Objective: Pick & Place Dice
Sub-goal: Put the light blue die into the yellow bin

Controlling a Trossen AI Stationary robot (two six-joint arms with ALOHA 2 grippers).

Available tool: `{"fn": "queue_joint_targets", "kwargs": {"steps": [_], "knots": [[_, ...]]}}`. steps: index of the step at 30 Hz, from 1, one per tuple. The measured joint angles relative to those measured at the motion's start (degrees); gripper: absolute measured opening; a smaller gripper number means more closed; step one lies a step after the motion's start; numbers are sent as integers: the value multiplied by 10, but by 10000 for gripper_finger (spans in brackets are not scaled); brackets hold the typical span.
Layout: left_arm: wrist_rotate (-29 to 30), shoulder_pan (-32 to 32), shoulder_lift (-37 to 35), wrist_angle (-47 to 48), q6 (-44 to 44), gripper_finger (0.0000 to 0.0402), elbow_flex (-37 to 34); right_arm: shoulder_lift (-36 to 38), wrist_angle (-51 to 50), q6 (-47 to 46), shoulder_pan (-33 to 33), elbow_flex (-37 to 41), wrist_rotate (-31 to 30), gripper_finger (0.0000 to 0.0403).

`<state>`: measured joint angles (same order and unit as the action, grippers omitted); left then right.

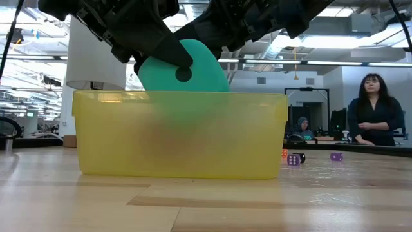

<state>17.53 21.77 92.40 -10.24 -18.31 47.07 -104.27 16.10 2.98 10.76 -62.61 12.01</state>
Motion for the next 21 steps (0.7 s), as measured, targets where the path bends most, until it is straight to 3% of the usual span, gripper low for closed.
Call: {"fn": "queue_joint_targets", "kwargs": {"steps": [21], "knots": [[11, -1, 0, -1, 14, 392, 0, 1, -34, 5, 0, 0, 0, 0]]}}
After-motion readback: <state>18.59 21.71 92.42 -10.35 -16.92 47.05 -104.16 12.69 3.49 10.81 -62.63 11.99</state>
